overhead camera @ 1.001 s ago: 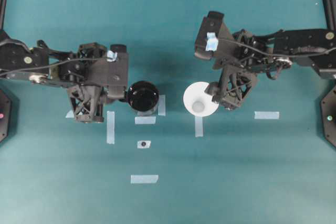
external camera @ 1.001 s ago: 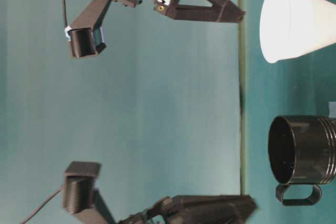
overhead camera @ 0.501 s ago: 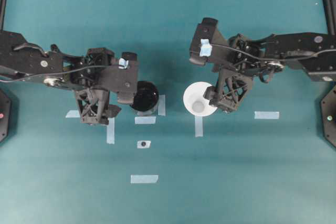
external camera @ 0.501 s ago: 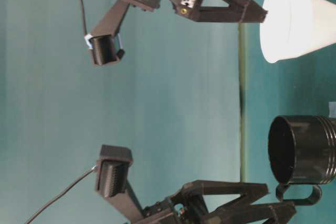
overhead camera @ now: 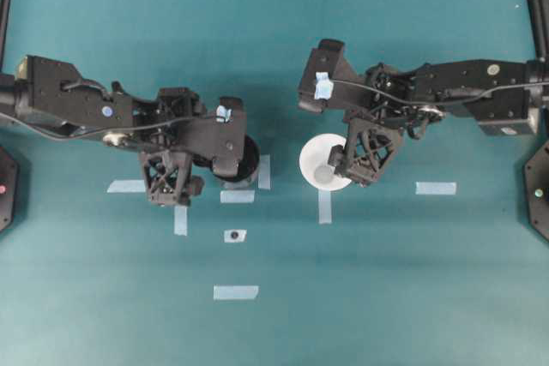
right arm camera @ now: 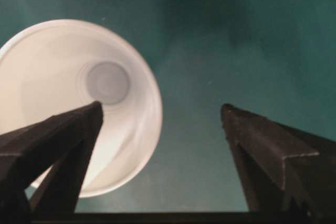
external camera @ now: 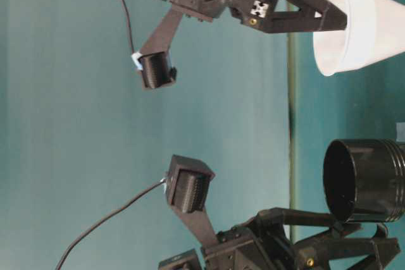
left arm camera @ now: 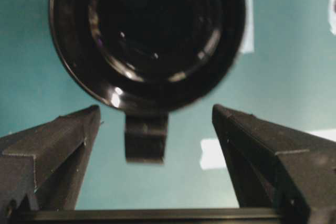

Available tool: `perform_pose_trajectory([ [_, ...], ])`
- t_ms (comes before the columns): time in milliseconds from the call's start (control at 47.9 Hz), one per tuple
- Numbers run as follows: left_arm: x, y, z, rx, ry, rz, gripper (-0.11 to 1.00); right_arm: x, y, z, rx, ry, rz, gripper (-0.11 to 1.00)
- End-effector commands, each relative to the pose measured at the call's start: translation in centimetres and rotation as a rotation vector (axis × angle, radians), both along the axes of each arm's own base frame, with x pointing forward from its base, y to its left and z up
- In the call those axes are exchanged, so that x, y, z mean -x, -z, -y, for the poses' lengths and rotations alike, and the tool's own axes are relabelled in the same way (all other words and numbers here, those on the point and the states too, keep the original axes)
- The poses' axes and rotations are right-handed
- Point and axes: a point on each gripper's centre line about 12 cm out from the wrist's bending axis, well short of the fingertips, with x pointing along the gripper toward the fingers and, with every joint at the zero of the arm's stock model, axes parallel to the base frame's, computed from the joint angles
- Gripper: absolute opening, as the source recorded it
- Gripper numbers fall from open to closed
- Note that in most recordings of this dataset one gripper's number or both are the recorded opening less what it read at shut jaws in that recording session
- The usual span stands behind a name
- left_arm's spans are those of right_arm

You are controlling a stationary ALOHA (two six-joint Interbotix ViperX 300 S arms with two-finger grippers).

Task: Holding the cup holder with the left arm, the right arm places the cup into the cup holder.
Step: 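Lower left gripper onto black holder rim and right gripper onto white cup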

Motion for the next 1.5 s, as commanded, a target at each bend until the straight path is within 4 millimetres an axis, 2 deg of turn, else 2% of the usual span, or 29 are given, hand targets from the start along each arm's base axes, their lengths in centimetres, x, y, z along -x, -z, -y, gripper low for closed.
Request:
perform_pose_trajectory([
  [0,-0.8,-1.2,-0.2,-0.009,0.001,0.047,0.93,-0.6,-1.3,0.5,0.011,0.008,0.048,0.98],
  [563,-0.9,-0.8,-0.3,-0.005,-0.004,0.027,0.93,-0.8,0.0,0.9,0.008,0.018,0.028,0.98],
  [1127,-0.9,-0.3,-0.3,-0.005,-0.003,0.013,0.92,-0.9,-0.2,1.0,0.010,0.018,0.034,0.97],
  [1252,-1.0,-0.2,-0.4,-0.004,-0.005,0.012,0.86,-1.0,-0.1,1.0,0.005,0.021,0.027,0.94],
  [1356,-0.9,-0.1,-0.3,-0.004,-0.003,0.009,0.73,-1.1,-0.1,0.8,-0.007,0.027,0.015,0.87],
  [1481,-0.9,-0.3,-0.3,-0.006,0.000,0.013,0.45,-1.4,-0.2,0.3,-0.024,0.022,0.002,0.60],
])
